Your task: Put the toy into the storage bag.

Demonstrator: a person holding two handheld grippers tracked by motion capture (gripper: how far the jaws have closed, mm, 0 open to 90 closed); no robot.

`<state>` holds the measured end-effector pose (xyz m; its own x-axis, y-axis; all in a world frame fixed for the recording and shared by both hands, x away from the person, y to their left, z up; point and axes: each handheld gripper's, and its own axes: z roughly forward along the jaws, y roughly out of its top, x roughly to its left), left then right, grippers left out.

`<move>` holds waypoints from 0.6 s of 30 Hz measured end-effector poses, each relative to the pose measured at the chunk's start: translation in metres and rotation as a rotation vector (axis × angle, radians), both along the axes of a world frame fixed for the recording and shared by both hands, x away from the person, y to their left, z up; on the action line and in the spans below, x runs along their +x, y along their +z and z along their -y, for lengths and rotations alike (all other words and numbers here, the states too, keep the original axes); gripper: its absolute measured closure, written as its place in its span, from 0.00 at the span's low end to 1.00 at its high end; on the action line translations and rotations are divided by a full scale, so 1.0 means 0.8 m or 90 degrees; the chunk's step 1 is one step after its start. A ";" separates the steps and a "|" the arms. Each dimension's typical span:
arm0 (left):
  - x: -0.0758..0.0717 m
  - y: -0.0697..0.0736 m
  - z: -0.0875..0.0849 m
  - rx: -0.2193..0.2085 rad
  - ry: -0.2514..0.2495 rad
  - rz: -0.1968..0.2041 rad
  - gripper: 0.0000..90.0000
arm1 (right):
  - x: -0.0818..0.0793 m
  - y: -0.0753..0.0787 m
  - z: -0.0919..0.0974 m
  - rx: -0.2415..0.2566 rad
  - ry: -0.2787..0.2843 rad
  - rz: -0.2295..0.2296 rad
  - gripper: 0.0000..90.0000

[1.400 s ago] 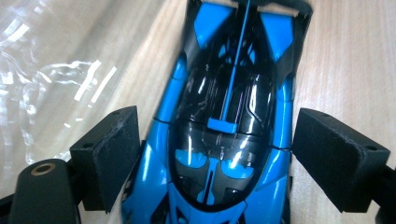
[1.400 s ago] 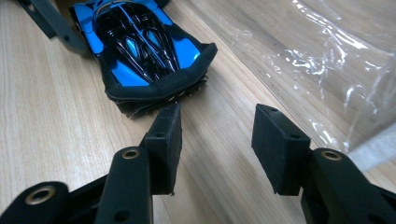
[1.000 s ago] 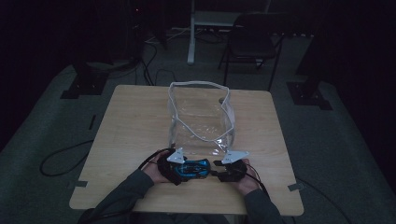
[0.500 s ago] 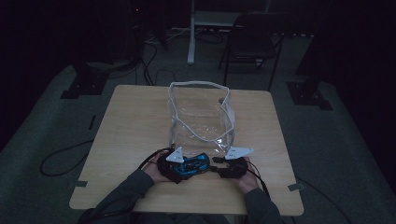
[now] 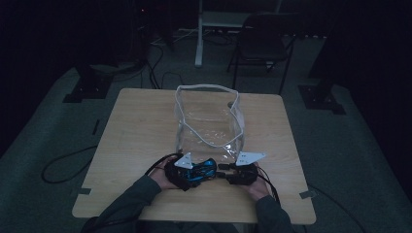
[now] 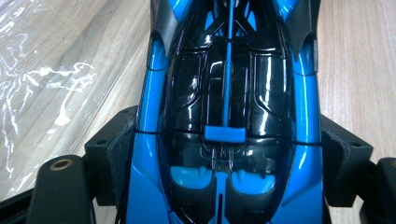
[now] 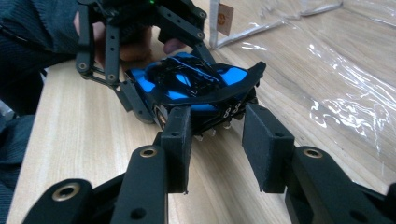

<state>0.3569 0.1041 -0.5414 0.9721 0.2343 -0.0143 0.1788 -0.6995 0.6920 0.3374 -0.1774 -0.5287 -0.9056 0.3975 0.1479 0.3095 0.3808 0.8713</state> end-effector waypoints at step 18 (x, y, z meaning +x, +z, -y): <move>0.003 0.004 0.012 0.021 -0.030 -0.013 0.24 | -0.002 0.005 0.002 0.021 0.035 0.002 0.69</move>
<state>0.3594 0.0949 -0.5381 0.9817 0.1883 -0.0276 0.1587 -0.7300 0.6648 0.3355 -0.1787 -0.5248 -0.9261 0.3426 0.1581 0.2870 0.3676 0.8846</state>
